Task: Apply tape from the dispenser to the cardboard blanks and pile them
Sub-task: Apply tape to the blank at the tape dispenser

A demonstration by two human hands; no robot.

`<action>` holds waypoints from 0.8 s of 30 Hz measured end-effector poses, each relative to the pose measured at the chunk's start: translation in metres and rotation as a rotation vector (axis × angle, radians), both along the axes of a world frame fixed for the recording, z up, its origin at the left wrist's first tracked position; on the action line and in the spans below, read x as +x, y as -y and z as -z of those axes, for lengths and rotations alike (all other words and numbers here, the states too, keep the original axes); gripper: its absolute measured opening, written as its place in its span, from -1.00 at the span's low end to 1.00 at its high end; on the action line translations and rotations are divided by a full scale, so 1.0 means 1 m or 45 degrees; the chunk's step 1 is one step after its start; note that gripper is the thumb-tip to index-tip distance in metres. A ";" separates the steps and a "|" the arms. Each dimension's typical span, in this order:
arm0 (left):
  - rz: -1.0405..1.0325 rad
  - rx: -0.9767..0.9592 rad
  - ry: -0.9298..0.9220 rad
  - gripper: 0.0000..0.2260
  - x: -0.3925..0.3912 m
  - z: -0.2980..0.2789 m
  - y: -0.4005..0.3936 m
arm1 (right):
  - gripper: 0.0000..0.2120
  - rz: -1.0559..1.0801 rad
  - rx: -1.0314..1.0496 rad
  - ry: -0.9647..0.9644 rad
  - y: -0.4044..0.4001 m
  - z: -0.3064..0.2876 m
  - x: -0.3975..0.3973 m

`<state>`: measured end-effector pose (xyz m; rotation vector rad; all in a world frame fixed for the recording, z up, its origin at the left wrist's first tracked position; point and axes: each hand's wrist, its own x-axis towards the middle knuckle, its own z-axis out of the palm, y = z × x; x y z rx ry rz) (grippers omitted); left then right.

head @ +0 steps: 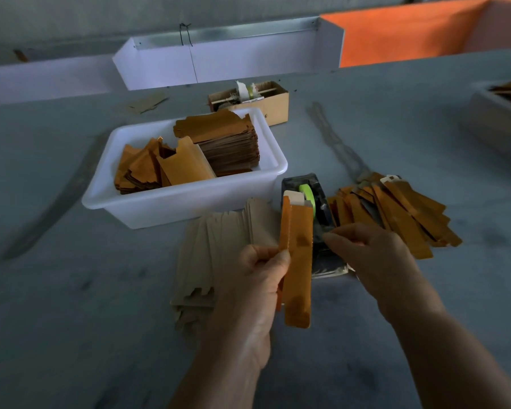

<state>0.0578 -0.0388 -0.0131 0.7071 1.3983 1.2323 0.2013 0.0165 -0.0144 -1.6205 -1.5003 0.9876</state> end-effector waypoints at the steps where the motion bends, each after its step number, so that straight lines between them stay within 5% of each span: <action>1: -0.005 -0.009 0.007 -0.89 0.003 0.001 -0.001 | -0.84 -0.004 0.008 0.033 0.000 -0.001 -0.002; 11: 0.013 0.010 -0.028 -0.95 0.015 0.003 -0.005 | -0.82 0.021 0.101 0.080 -0.006 0.001 -0.013; 16: 0.029 0.010 -0.019 -0.93 0.013 0.003 -0.005 | -0.90 0.187 0.159 -0.315 0.006 -0.001 -0.014; 24: -0.058 0.101 0.011 -0.93 0.008 0.004 -0.010 | -0.76 0.146 0.193 0.175 0.024 0.006 -0.011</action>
